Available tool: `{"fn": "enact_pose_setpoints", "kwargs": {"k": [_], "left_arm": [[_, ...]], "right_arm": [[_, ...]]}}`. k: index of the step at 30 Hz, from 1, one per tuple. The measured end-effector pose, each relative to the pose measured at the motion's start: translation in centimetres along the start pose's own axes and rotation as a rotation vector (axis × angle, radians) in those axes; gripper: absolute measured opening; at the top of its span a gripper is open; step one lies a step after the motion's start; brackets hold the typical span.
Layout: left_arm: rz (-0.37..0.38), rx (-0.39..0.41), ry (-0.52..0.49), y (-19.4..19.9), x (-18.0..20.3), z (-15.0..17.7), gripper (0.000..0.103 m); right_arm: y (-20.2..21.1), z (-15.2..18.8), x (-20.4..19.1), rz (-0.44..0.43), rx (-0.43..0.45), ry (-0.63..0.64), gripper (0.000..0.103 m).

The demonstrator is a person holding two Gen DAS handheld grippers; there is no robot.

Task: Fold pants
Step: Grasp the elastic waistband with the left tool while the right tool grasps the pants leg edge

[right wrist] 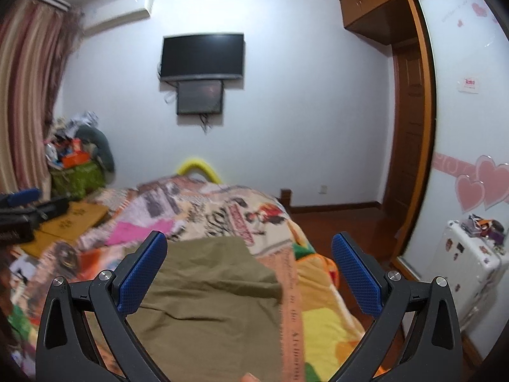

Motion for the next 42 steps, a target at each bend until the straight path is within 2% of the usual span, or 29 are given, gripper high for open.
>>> {"fn": "enact_pose_setpoints", "kwargs": {"k": [7, 9, 13, 15, 19, 22, 25, 27, 28, 29, 30, 36, 39, 42], "left_arm": [[-0.122, -0.153, 0.016, -7.9, -3.4, 1.2, 0.103], [-0.151, -0.183, 0.02, -9.7, -4.5, 2.0, 0.103], [-0.266, -0.221, -0.015, -13.9, -6.8, 3.5, 0.103], [-0.288, -0.262, -0.025, -15.5, -7.7, 4.2, 0.103], [-0.272, -0.384, 0.005, -18.9, -9.6, 5.4, 0.103], [-0.27, -0.445, 0.023, -20.6, -10.2, 6.1, 0.103], [-0.255, -0.488, 0.013, -21.8, -10.3, 6.7, 0.103], [-0.241, -0.509, -0.004, -22.4, -10.0, 7.1, 0.103], [-0.233, -0.521, -0.011, -22.6, -9.9, 7.3, 0.103], [-0.223, -0.536, -0.016, -22.9, -9.9, 7.5, 0.102], [-0.209, -0.555, -0.021, -23.2, -9.8, 7.8, 0.096], [-0.172, -0.662, -0.035, -24.9, -9.9, 9.7, 0.08], [-0.152, -0.686, 0.0, -25.2, -10.2, 10.2, 0.08], [-0.128, -0.702, 0.016, -25.1, -10.2, 10.3, 0.073]], "right_arm": [[-4.6, 3.4, 0.7, 0.017, -0.145, 0.053, 0.103], [-5.8, 4.2, 0.8, 0.005, -0.181, 0.062, 0.103], [-8.9, 5.9, 1.5, -0.025, -0.267, 0.032, 0.103], [-10.6, 6.7, 2.0, -0.059, -0.314, -0.003, 0.102], [-13.3, 8.2, 2.5, -0.084, -0.38, -0.02, 0.102], [-15.4, 9.4, 2.7, -0.111, -0.421, -0.023, 0.102], [-17.7, 11.1, 2.9, -0.148, -0.483, -0.025, 0.093], [-19.2, 12.1, 2.9, -0.175, -0.519, -0.029, 0.082], [-19.9, 12.9, 2.9, -0.192, -0.546, -0.032, 0.081], [-20.4, 13.3, 2.8, -0.203, -0.562, -0.034, 0.08], [-20.9, 13.9, 2.8, -0.217, -0.579, -0.038, 0.075], [-23.1, 15.6, 1.6, -0.332, -0.642, -0.058, 0.053], [-23.9, 16.2, 0.9, -0.382, -0.656, -0.065, 0.05], [-24.6, 16.4, 1.1, -0.397, -0.642, -0.083, 0.05]]}}
Point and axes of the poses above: each gripper's, at about its wrist camera, not at the fingertips, and y roughly against the way its jaws point, x to its right, z to its underside, the point moved 3 cm from there along -y, roughly the way its jaws point, and after that the axes turned 14 degrees about y, right-handed, at the moved point
